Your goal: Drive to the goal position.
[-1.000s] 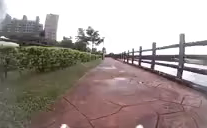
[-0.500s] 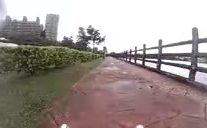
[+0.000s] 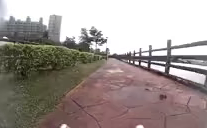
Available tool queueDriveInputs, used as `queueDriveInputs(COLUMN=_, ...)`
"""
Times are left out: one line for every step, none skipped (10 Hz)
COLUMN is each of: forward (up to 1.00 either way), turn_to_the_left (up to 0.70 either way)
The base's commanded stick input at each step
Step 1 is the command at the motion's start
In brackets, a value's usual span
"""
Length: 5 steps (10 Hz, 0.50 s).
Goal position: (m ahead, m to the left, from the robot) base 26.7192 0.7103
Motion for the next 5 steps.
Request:
queueDriveInputs(forward=0.85, turn_to_the_left=0.01)
queueDriveInputs(forward=0.85, turn_to_the_left=0.01)
queueDriveInputs(forward=0.85, turn_to_the_left=0.01)
queueDriveInputs(forward=0.85, turn_to_the_left=0.01)
queueDriveInputs(forward=0.85, turn_to_the_left=0.01)
